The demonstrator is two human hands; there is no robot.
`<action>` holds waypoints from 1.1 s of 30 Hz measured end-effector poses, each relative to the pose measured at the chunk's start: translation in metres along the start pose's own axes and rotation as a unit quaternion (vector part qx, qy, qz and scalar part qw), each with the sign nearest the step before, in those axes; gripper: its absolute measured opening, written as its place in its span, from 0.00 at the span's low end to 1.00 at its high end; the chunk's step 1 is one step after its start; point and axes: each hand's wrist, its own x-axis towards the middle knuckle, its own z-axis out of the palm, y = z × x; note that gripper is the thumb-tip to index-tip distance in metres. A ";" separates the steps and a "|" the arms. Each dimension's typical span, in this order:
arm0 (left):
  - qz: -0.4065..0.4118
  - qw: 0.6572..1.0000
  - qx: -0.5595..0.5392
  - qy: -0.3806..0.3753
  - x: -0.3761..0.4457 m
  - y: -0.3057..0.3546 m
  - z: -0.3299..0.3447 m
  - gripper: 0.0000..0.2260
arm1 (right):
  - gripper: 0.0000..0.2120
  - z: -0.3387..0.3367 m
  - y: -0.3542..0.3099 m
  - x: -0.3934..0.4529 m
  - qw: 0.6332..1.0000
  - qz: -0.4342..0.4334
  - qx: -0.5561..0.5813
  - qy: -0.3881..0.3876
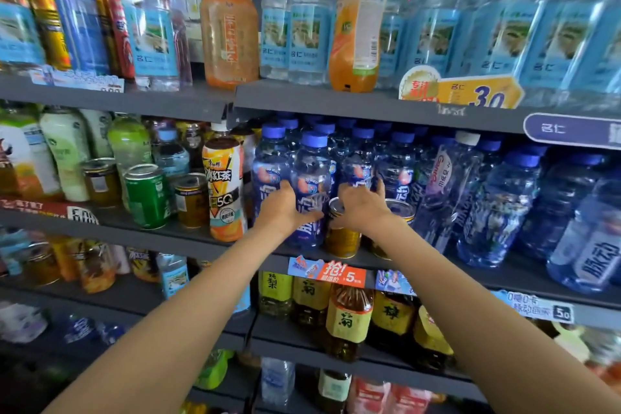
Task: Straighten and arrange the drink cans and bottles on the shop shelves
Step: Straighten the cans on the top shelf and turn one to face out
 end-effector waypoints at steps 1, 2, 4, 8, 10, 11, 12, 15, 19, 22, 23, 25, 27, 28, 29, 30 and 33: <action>0.006 0.999 0.041 -0.022 0.003 0.000 -0.004 0.31 | 0.25 0.002 0.002 0.001 1.000 0.000 0.008 0.004; 0.008 0.996 0.079 -0.039 0.006 0.000 -0.008 0.29 | 0.25 0.005 0.003 0.002 1.000 0.001 0.017 0.011; 0.010 0.991 0.124 -0.044 0.009 0.000 -0.010 0.26 | 0.26 0.006 0.005 0.003 0.999 0.000 0.041 0.026; -0.007 0.995 0.099 0.010 0.006 0.002 0.009 0.23 | 0.30 0.000 0.006 0.000 0.992 -0.022 0.099 0.079; -0.030 0.996 0.073 0.035 0.004 0.002 0.014 0.20 | 0.32 -0.010 0.003 -0.006 0.978 -0.060 0.166 0.112; -0.033 0.996 0.075 0.043 0.003 0.003 0.014 0.18 | 0.33 -0.017 0.002 -0.010 0.969 -0.078 0.197 0.123; -0.032 0.994 0.088 0.049 0.004 0.004 0.014 0.15 | 0.35 -0.023 0.002 -0.013 0.963 -0.091 0.220 0.129; -0.030 0.988 0.142 0.043 -0.007 0.004 0.011 0.10 | 0.35 -0.035 -0.002 -0.022 0.943 -0.104 0.282 0.143; 0.010 0.994 -0.009 -0.106 -0.034 -0.013 -0.018 0.06 | 0.33 -0.044 -0.028 -0.041 0.921 -0.110 0.339 0.157; 0.012 0.938 -0.197 -0.286 -0.063 -0.033 -0.062 0.15 | 0.32 -0.045 -0.068 -0.053 0.914 -0.160 0.336 0.164; 0.006 0.921 -0.243 -0.305 -0.072 -0.042 -0.079 0.16 | 0.32 -0.047 -0.085 -0.056 0.908 -0.176 0.341 0.167; 0.003 0.904 -0.309 -0.295 -0.087 -0.062 -0.112 0.17 | 0.32 -0.053 -0.119 -0.062 0.897 -0.199 0.359 0.166; 0.004 0.905 -0.343 -0.252 -0.099 -0.085 -0.144 0.16 | 0.31 -0.065 -0.153 -0.067 0.880 -0.220 0.387 0.168; 0.003 0.907 -0.351 -0.231 -0.104 -0.098 -0.159 0.15 | 0.30 -0.071 -0.169 -0.070 0.869 -0.225 0.406 0.169; 0.000 0.909 -0.360 -0.209 -0.109 -0.109 -0.174 0.14 | 0.29 -0.077 -0.186 -0.071 0.857 -0.226 0.430 0.170; -0.001 0.909 -0.374 -0.182 -0.114 -0.120 -0.189 0.14 | 0.28 -0.082 -0.203 -0.072 0.845 -0.222 0.457 0.168; -0.006 0.895 -0.439 -0.080 -0.129 -0.148 -0.235 0.14 | 0.24 -0.095 -0.260 -0.068 0.808 -0.204 0.527 0.169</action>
